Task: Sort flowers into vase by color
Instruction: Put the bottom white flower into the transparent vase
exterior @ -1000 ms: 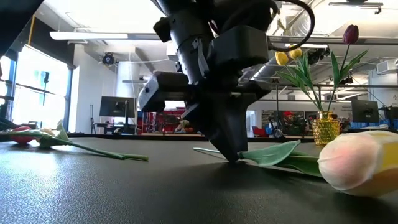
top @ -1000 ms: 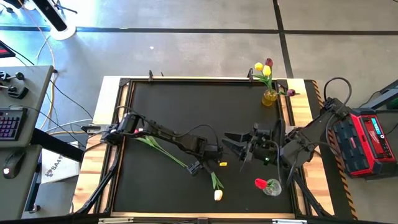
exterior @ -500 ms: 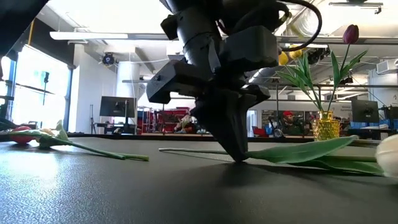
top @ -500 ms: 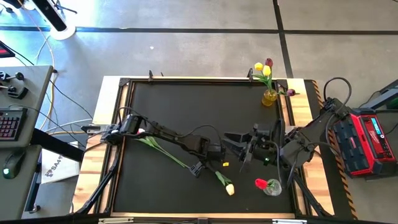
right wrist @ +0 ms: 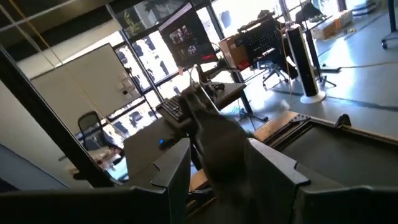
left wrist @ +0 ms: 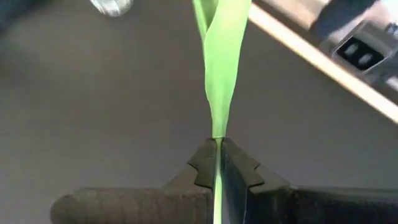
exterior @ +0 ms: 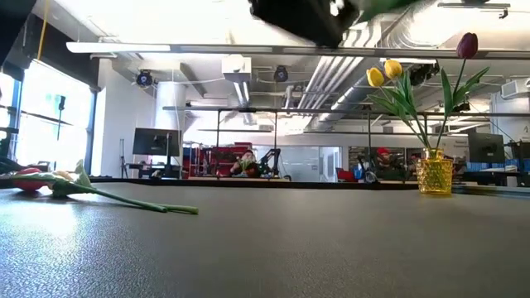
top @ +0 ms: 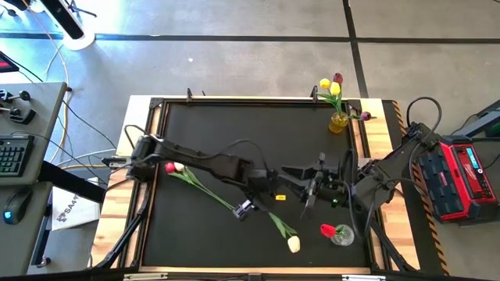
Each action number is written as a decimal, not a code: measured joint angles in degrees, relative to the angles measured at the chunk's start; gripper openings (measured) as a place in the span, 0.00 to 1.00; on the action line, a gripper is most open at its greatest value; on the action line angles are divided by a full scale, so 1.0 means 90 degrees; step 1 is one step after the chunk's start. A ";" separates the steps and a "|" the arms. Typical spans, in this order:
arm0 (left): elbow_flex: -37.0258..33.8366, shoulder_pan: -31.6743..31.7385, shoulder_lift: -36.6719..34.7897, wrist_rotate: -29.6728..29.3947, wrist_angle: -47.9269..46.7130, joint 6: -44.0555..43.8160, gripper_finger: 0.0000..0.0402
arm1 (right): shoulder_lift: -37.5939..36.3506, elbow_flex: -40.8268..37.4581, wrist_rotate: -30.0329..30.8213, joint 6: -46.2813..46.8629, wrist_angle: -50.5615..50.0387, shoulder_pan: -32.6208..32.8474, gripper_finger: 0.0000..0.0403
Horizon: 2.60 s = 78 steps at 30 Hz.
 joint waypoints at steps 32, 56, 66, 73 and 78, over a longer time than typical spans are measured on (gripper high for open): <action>-0.0274 0.0449 -0.1706 0.4200 0.3038 -0.1930 0.00 | -0.0007 0.0000 -0.0432 -0.2088 0.0352 0.0331 0.35; -0.0272 0.1186 -0.1704 0.3551 0.5838 -0.4837 0.00 | -0.0005 0.0000 -0.0553 -0.3529 0.1326 0.0377 0.35; -0.0272 0.1185 -0.1704 0.3264 0.5828 -0.4779 0.00 | -0.0005 0.0000 -0.1334 -0.3432 0.1389 -0.0070 0.34; -0.0270 0.1179 -0.1704 0.3269 0.5752 -0.4777 0.00 | -0.0005 0.0000 -0.1302 -0.3428 0.1374 -0.0037 0.05; -0.0260 0.1163 -0.1704 0.3246 0.5438 -0.4775 0.02 | -0.0035 -0.0002 -0.1052 -0.3389 0.1164 0.0110 0.02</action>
